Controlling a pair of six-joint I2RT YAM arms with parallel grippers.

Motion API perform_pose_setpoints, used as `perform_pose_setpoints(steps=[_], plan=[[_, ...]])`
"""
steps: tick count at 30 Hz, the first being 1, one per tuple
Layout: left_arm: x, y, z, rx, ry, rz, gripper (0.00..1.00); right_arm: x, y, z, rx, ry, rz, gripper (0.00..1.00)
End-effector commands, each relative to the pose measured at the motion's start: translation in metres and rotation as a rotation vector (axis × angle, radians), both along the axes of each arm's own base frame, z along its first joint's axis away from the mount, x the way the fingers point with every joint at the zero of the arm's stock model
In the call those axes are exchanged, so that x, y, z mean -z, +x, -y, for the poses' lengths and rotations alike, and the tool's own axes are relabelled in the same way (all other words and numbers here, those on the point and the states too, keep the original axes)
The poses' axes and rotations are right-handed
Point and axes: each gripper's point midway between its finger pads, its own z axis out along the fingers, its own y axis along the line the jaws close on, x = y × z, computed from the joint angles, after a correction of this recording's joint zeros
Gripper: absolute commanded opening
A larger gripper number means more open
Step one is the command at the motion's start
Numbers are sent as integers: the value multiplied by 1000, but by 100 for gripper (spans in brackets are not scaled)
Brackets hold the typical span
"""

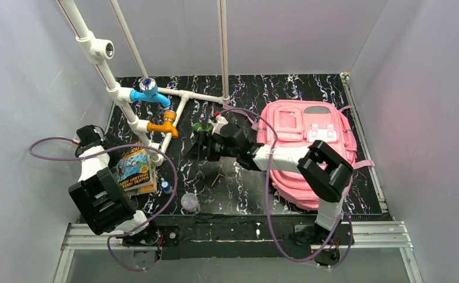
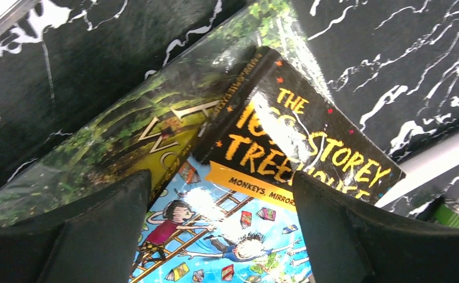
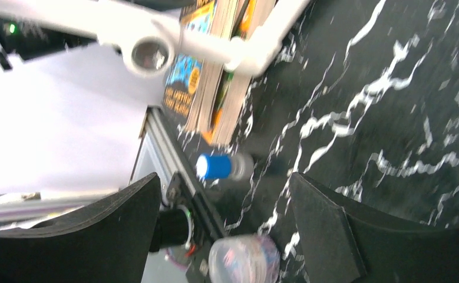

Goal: Pack the student bag
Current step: Pick up the book from the center of the board.

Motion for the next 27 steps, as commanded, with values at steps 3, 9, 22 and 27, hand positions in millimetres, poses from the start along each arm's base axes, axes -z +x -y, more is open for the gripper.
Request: perform_pose_setpoints(steps=[3, 9, 22, 27], plan=[[13, 20, 28, 28, -203, 47, 82, -9, 62, -35, 43, 34, 63, 86], [14, 42, 34, 42, -290, 86, 78, -1, 108, -90, 49, 71, 69, 85], [30, 68, 51, 103, -428, 74, 74, 53, 131, -140, 63, 77, -24, 86], [35, 64, 57, 112, -442, 70, 74, 59, 121, -146, 60, 38, 23, 84]])
